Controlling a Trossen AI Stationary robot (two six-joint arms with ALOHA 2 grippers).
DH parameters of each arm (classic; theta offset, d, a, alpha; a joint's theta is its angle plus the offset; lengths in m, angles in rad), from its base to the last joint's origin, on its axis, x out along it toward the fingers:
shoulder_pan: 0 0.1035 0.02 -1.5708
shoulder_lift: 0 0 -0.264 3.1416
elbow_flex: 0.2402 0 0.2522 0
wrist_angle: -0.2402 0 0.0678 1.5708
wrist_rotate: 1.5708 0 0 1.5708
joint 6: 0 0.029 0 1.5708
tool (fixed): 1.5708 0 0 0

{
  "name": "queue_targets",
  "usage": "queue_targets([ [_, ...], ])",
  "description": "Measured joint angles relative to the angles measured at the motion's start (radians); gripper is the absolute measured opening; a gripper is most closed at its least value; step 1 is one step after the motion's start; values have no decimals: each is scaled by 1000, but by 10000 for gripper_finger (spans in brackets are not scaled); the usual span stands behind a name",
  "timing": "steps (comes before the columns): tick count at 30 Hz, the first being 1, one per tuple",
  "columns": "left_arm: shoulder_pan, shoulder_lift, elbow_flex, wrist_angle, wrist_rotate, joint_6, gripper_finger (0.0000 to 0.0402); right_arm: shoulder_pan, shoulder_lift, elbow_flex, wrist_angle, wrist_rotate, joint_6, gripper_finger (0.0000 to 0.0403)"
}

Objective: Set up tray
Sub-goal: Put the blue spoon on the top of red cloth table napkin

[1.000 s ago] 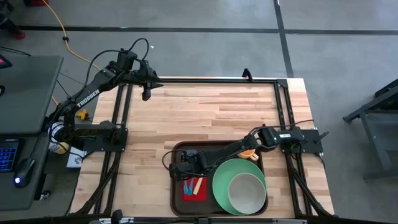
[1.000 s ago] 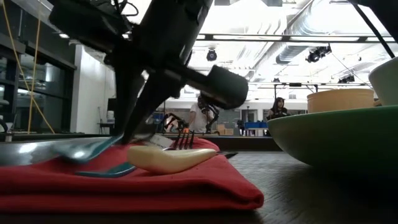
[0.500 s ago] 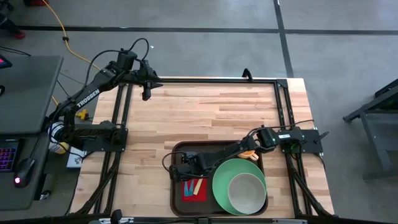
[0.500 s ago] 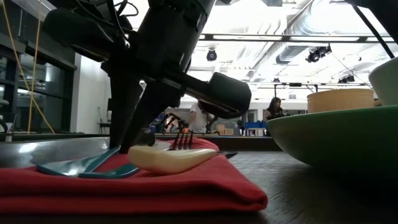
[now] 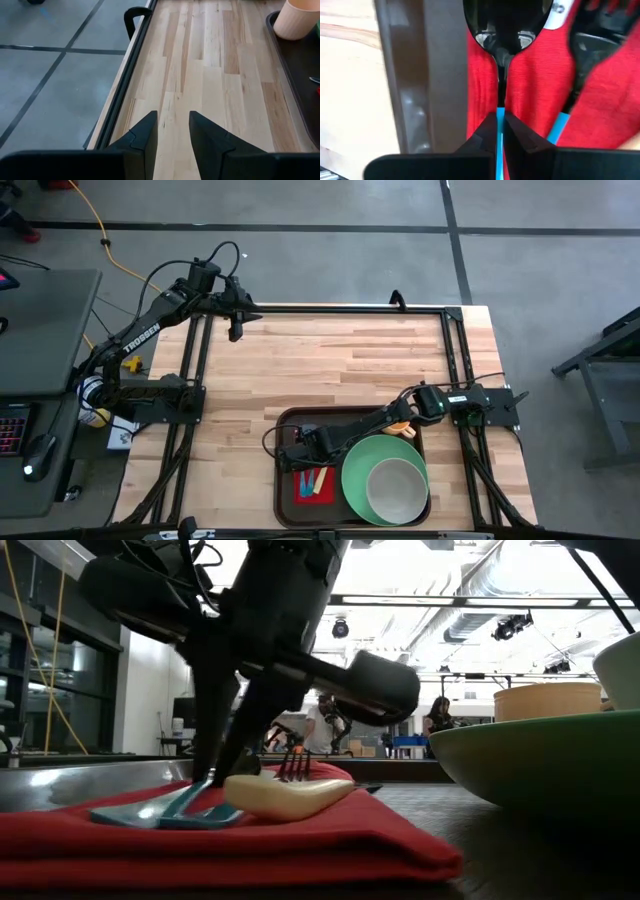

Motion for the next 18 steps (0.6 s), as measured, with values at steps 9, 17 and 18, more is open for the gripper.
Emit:
queue_targets([
  [9, 0, 0, 0, 0, 0, 0, 140, 1, -42, -1, -102, -9, -7, 0],
  [17, 0, 0, 0, 0, 0, 0, 140, 1, -42, -1, -94, -7, -10, 0],
  [18, 0, 0, 0, 0, 0, 0, 140, 1, -42, -1, -95, -6, -10, 0],
])
